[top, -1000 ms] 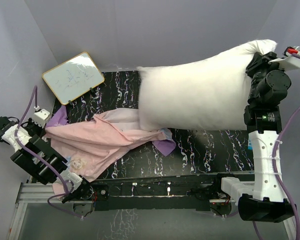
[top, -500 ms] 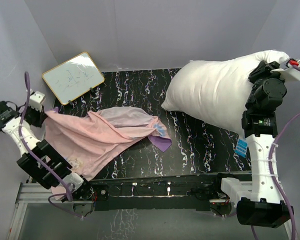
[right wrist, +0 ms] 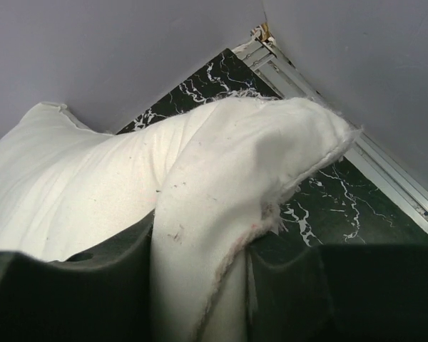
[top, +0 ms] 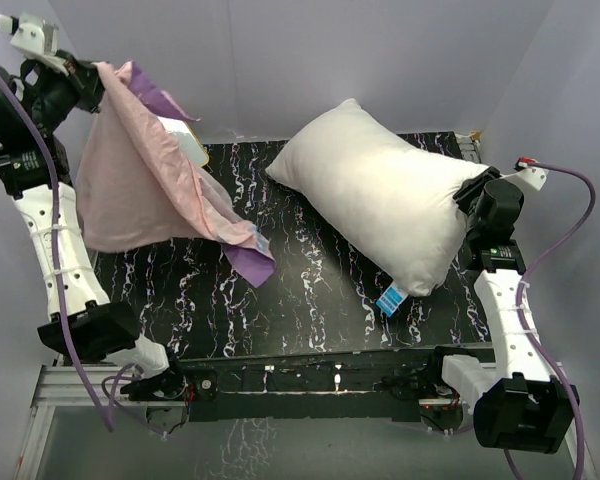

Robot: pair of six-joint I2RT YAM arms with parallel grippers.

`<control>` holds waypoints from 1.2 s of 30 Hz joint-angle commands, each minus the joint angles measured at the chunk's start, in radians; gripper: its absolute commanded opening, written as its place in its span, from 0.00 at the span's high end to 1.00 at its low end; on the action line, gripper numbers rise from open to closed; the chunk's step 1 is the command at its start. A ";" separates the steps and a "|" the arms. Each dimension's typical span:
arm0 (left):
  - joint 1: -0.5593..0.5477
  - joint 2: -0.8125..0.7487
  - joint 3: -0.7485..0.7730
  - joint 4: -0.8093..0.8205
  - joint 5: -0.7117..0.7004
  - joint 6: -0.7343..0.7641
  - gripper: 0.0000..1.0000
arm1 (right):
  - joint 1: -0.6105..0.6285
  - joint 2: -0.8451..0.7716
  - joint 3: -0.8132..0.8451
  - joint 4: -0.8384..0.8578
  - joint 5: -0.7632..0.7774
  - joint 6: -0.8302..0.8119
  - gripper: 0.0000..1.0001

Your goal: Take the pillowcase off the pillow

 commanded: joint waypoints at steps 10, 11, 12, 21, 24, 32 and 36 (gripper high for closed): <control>-0.365 -0.125 -0.146 -0.173 -0.077 -0.036 1.00 | 0.002 -0.019 -0.003 0.110 0.020 0.040 0.03; -0.389 -0.156 -0.199 -0.180 -0.081 -0.022 1.00 | 0.003 -0.017 -0.002 0.110 0.017 0.041 0.02; -0.413 -0.175 -0.260 -0.181 -0.086 -0.003 1.00 | 0.002 -0.017 -0.002 0.109 0.020 0.045 0.02; -0.464 -0.118 -0.379 -0.338 -0.260 0.189 0.03 | 0.002 -0.164 -0.110 0.172 0.389 0.092 0.02; -0.440 -0.096 -0.386 -0.354 -0.401 0.250 0.03 | 0.002 -0.271 -0.244 0.323 0.570 0.008 0.02; -0.124 -0.111 -0.456 -0.229 -0.298 0.190 0.03 | 0.001 -0.332 -0.275 0.358 0.694 -0.133 0.02; -0.071 -0.126 -0.575 -0.171 -0.280 0.149 0.03 | 0.001 -0.333 -0.283 0.371 0.408 -0.164 0.02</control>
